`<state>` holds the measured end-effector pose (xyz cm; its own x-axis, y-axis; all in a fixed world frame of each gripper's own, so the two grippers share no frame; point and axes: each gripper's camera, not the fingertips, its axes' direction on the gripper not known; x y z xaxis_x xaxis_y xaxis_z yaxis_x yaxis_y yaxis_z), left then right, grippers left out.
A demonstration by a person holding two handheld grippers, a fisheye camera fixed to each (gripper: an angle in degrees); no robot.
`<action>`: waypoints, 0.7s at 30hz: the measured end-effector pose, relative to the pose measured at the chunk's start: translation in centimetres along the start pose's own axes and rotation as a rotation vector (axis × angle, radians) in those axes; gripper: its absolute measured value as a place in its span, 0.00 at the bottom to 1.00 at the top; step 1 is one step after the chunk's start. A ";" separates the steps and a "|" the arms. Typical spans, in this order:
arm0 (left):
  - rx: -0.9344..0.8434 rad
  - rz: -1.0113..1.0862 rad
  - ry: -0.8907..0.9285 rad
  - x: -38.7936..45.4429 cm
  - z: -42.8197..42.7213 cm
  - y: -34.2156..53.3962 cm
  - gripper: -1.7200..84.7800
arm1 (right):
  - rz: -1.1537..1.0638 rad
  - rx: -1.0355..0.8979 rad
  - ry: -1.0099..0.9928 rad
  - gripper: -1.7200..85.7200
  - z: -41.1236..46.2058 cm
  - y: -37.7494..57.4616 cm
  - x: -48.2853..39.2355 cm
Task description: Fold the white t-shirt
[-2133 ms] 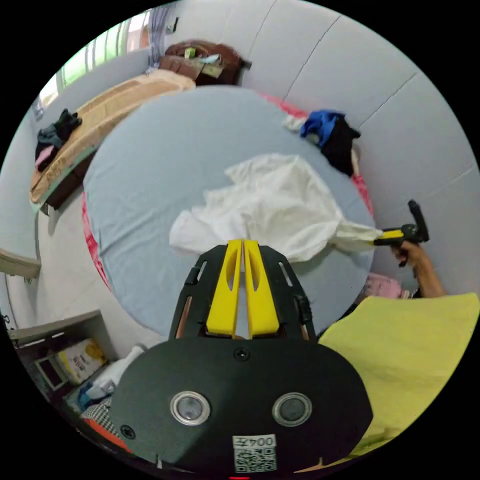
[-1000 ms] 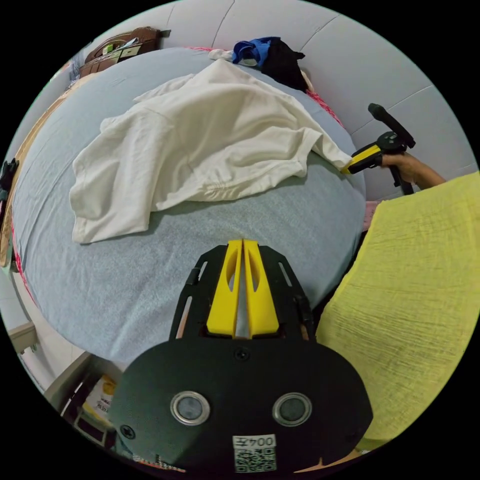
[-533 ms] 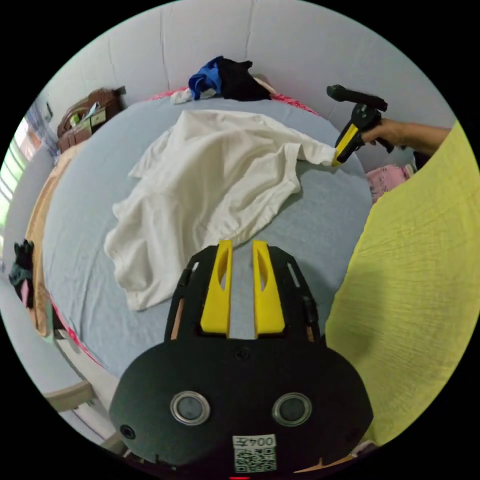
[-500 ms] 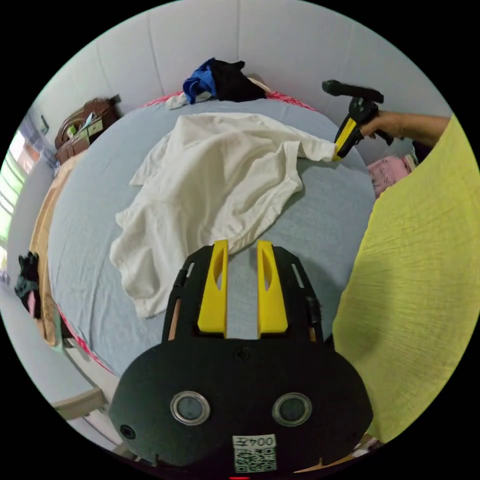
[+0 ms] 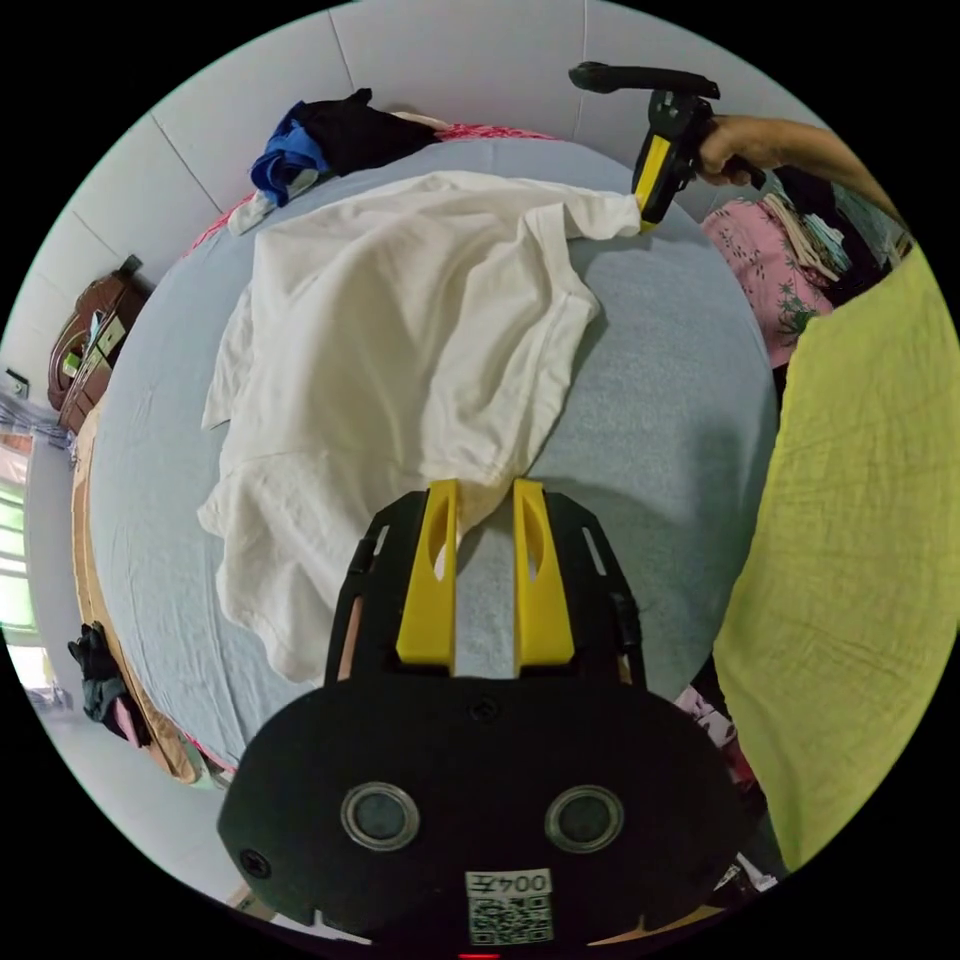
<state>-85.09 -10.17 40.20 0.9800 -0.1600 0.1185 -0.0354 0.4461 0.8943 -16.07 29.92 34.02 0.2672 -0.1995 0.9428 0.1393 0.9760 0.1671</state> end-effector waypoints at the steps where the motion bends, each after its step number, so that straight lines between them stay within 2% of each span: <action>1: 0.002 -0.005 0.005 -0.1 0.1 -0.6 0.10 | 0.008 -0.003 0.002 0.02 0.0 -0.3 0.0; 6: 0.057 -0.084 0.007 -1.1 -1.5 -3.0 0.06 | -0.031 -0.008 0.049 0.01 -0.4 -1.4 -0.6; 11: 0.204 -0.243 0.077 -3.1 -6.2 -5.6 0.05 | -0.053 0.000 0.035 0.01 -1.1 -2.4 -0.3; 15: 0.277 -0.319 0.072 -3.6 -9.5 -8.4 0.05 | -0.081 -0.011 -0.021 0.01 -2.1 -3.7 0.8; 21: 0.366 -0.418 0.020 -3.5 -14.9 -15.0 0.05 | -0.194 -0.032 0.045 0.01 -4.0 -5.8 -0.5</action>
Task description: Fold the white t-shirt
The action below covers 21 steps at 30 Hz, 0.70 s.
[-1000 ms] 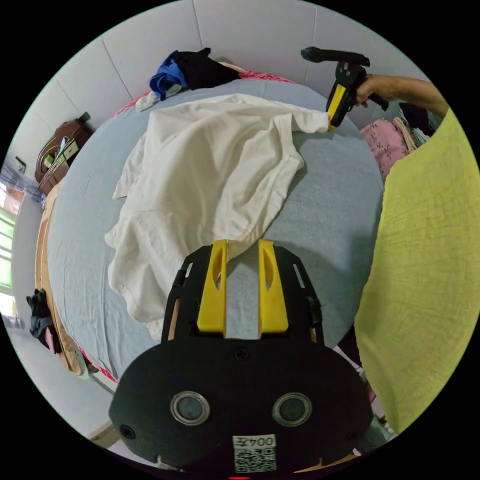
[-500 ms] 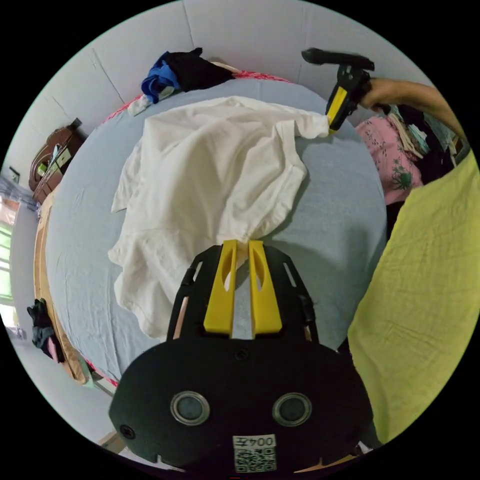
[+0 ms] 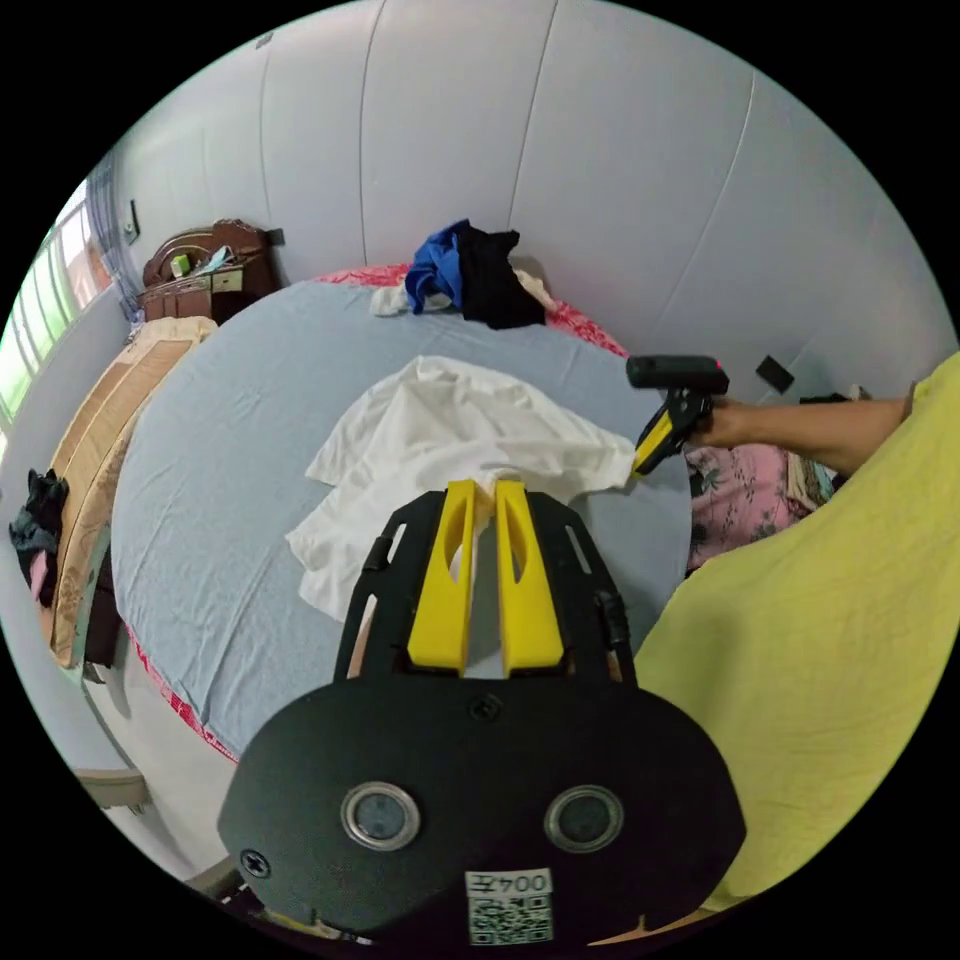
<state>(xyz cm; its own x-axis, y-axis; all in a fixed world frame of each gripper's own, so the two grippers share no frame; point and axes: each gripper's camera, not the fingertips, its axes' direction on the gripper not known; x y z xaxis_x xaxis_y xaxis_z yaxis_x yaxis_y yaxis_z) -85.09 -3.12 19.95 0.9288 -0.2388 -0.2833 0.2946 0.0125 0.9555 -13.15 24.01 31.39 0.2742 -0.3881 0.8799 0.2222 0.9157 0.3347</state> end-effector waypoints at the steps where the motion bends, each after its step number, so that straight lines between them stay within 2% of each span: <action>1: 0.024 -0.016 -0.005 0.6 -0.7 -1.7 0.05 | -0.020 0.005 0.008 0.01 -0.5 -0.3 -0.1; 8: 0.175 -0.135 0.015 2.7 -4.3 -12.8 0.05 | -0.121 0.072 -0.043 0.02 -3.5 -1.0 1.1; 13: 0.138 -0.083 -0.055 6.1 -2.7 -20.3 0.05 | -0.068 0.085 -0.128 0.04 -6.5 -2.3 2.4; 18: 0.115 -0.085 -0.100 8.5 0.0 -26.2 0.05 | -0.145 0.134 -0.095 0.06 -9.6 -2.5 1.4; 21: 0.149 -0.116 -0.093 9.4 0.3 -29.3 0.05 | -0.178 0.251 -0.223 0.06 -12.6 -1.5 2.0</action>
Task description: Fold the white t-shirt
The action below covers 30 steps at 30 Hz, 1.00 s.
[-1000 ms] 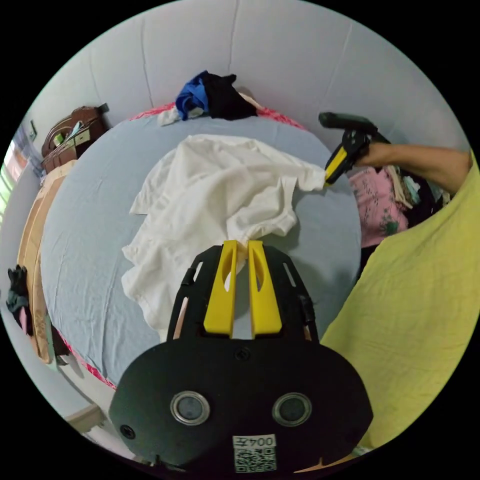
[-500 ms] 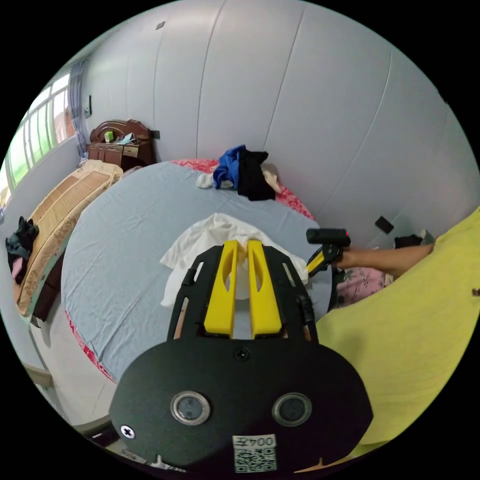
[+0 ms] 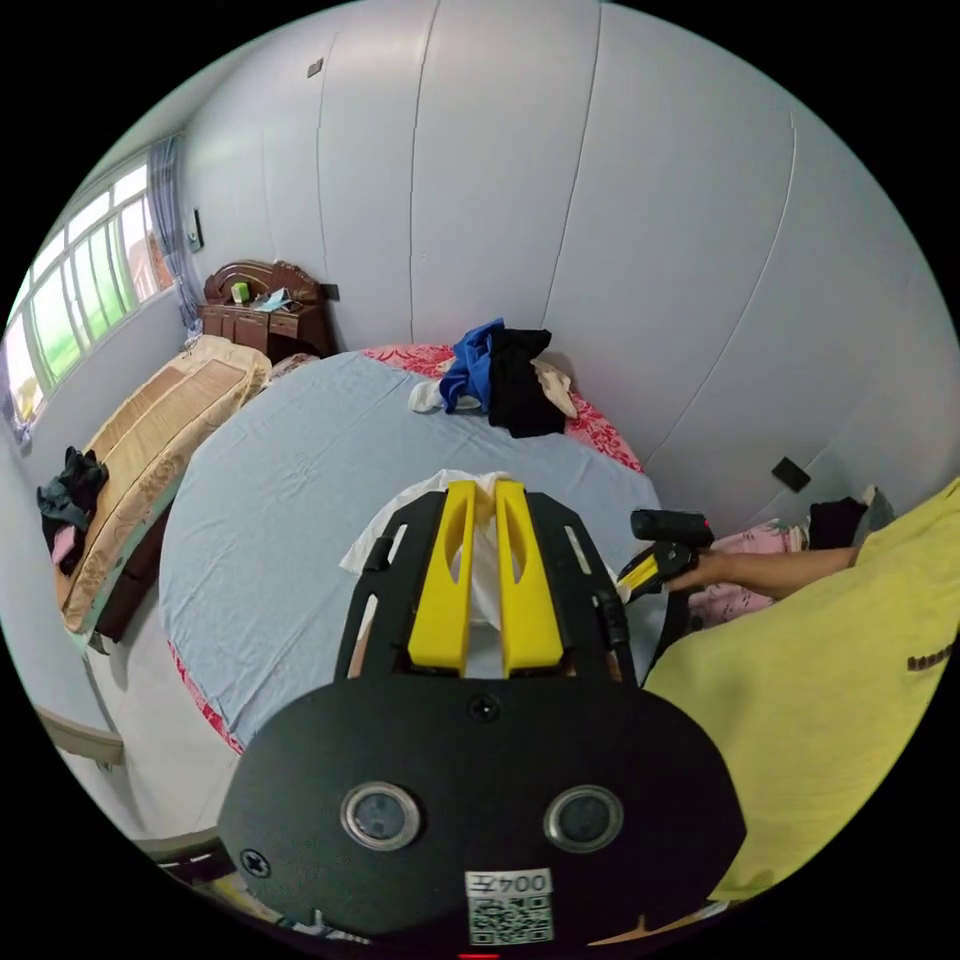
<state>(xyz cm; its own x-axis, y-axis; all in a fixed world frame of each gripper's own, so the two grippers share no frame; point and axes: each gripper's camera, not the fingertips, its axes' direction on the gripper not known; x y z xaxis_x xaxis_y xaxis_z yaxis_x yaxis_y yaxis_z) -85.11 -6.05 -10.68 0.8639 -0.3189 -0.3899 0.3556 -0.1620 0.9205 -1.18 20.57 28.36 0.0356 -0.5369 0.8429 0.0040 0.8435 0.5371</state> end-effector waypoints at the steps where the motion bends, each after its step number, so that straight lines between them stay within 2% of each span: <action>1: 0.016 -0.007 0.001 0.5 0.0 -1.3 0.05 | 0.010 0.055 -0.058 0.06 -1.4 0.3 0.4; 4: 0.046 -0.015 -0.004 1.8 -0.3 -4.6 0.04 | 0.064 0.179 -0.187 0.07 -4.8 0.8 2.0; 8: 0.052 0.007 -0.063 3.9 0.1 -9.0 0.04 | 0.089 0.210 -0.277 0.07 -7.7 0.6 2.4; 10: 0.061 0.004 -0.079 4.7 0.5 -10.5 0.04 | 0.121 0.290 -0.358 0.07 -10.3 0.8 2.4; 13: 0.100 -0.034 -0.059 5.7 0.8 -12.9 0.05 | 0.016 0.411 -0.402 0.03 -14.5 1.2 0.2; 17: 0.195 -0.055 -0.008 7.9 -0.5 -17.1 0.05 | -0.072 0.601 -0.343 0.03 -20.9 1.8 -4.0; 19: 0.243 -0.048 0.010 9.0 -1.7 -19.4 0.05 | -0.097 0.759 -0.281 0.03 -25.2 2.2 -7.3; 22: 0.308 -0.021 0.031 11.2 -3.8 -23.5 0.05 | -0.232 0.910 -0.354 0.08 -29.2 1.9 -10.9; 30: 0.400 0.053 0.029 17.1 -7.6 -33.5 0.04 | -0.377 1.055 -0.214 0.14 -36.8 -2.1 -21.8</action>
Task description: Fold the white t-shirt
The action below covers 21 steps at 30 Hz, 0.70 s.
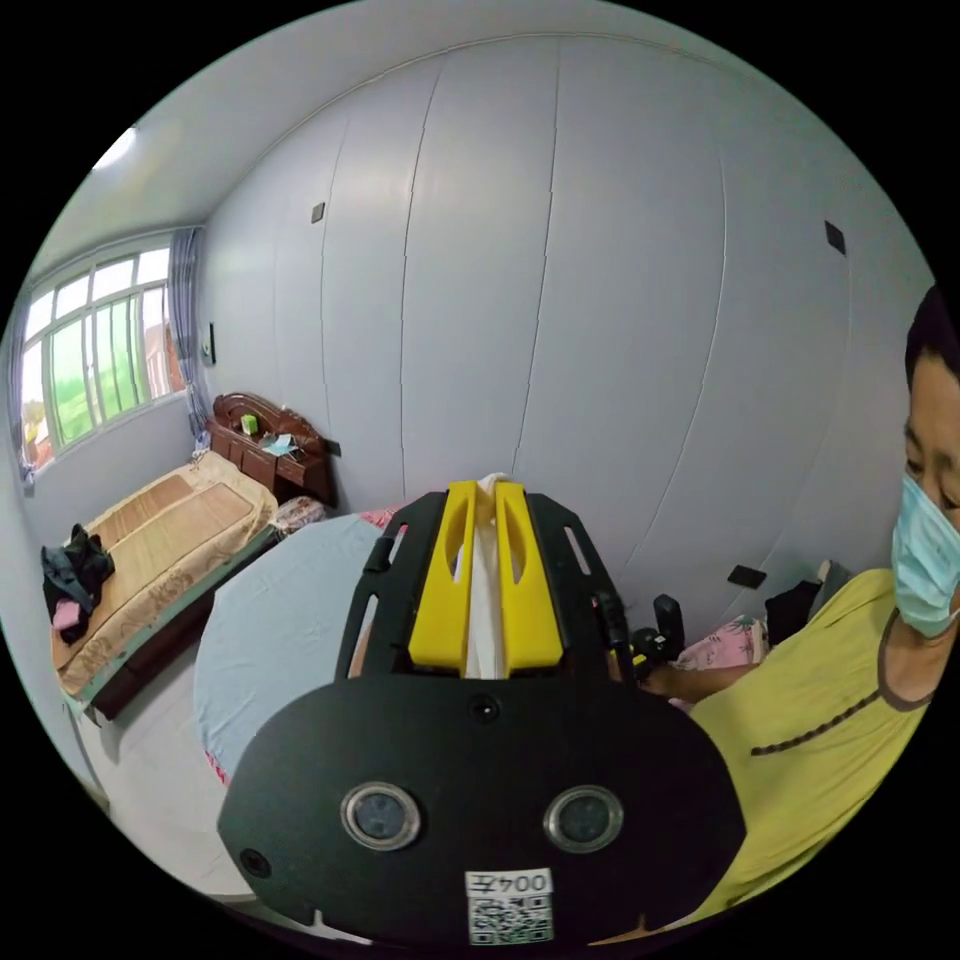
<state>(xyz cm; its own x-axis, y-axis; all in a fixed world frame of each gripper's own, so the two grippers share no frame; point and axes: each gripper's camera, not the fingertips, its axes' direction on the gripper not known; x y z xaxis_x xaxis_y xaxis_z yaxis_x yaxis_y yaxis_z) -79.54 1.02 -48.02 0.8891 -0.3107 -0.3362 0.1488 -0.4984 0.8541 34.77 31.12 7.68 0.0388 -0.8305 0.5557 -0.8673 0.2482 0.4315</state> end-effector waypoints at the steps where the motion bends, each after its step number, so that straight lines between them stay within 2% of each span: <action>1: 0.007 0.016 -0.020 0.9 0.2 -1.7 0.04 | -0.032 -0.005 0.010 0.15 1.0 -1.6 -1.6; 9: 0.115 0.062 -0.121 5.7 0.9 -13.7 0.04 | -0.269 0.073 0.063 0.18 8.3 -12.5 -11.3; 17: 0.254 -0.058 -0.158 6.6 -0.8 -24.4 0.04 | -0.334 0.173 0.123 0.20 14.1 -23.5 -18.1; 21: 0.297 -0.099 -0.157 7.0 -0.9 -26.4 0.04 | -0.335 0.193 0.312 0.23 18.9 -27.2 -21.6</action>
<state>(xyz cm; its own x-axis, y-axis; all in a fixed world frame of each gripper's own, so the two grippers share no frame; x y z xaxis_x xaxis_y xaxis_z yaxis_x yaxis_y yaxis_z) -76.90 12.75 -72.58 0.7957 -0.3579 -0.4886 0.0782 -0.7393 0.6688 48.12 32.84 -29.51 0.4527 -0.6525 0.6077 -0.8563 -0.1282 0.5003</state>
